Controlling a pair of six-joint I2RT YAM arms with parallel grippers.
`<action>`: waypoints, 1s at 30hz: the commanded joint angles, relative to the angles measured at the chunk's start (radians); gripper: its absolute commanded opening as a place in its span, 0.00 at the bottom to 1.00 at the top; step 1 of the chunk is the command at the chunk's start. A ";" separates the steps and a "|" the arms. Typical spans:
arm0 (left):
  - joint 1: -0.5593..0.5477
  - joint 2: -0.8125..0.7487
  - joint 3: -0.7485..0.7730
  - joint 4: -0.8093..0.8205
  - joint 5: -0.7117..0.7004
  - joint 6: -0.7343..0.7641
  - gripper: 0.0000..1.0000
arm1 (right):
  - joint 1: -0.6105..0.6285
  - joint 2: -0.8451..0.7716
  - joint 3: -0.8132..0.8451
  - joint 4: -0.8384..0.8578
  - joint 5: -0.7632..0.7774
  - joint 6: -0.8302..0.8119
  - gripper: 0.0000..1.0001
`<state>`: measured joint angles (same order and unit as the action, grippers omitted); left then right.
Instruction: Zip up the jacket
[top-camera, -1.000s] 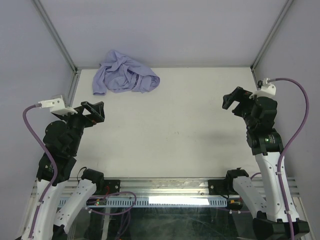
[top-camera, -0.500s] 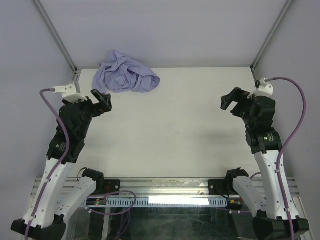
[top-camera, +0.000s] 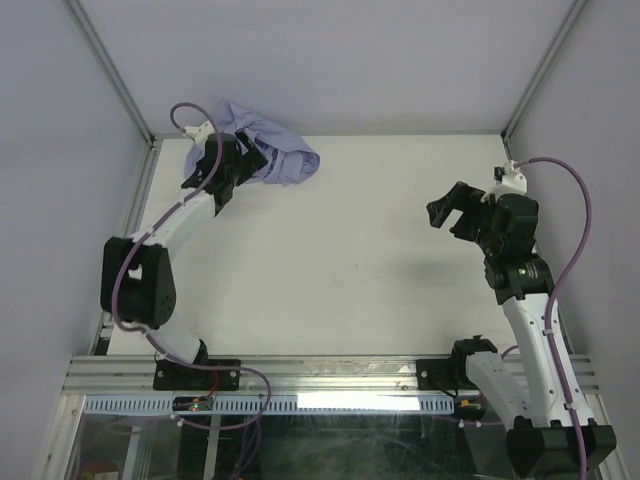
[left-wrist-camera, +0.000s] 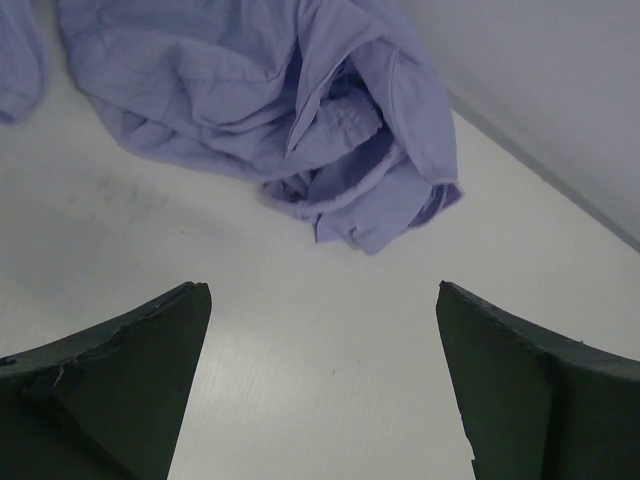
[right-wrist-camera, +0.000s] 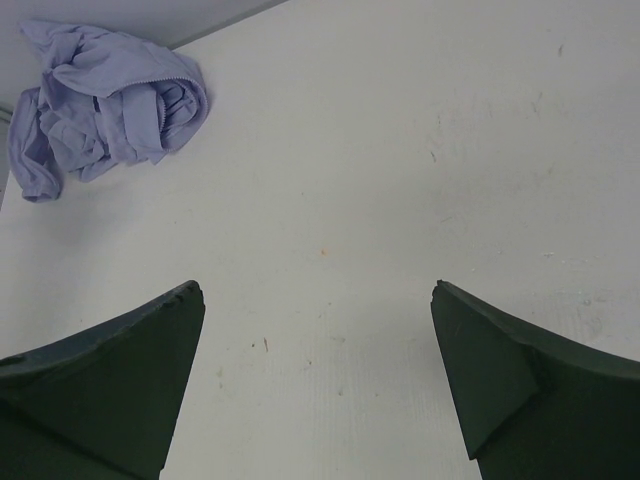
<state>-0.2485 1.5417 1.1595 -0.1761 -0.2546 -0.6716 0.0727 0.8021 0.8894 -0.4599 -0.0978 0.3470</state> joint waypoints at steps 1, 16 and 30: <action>0.021 0.220 0.223 0.146 -0.003 -0.105 0.99 | 0.007 -0.032 -0.018 0.060 -0.054 0.031 0.99; 0.069 0.865 0.812 0.076 0.094 0.083 0.64 | 0.009 -0.035 -0.034 0.003 -0.101 0.040 0.99; -0.070 0.372 0.652 -0.062 0.516 0.340 0.00 | 0.011 -0.028 -0.052 0.046 -0.193 0.033 0.99</action>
<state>-0.2287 2.0975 1.7000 -0.1822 0.0860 -0.4252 0.0772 0.7654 0.8272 -0.4740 -0.2390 0.3836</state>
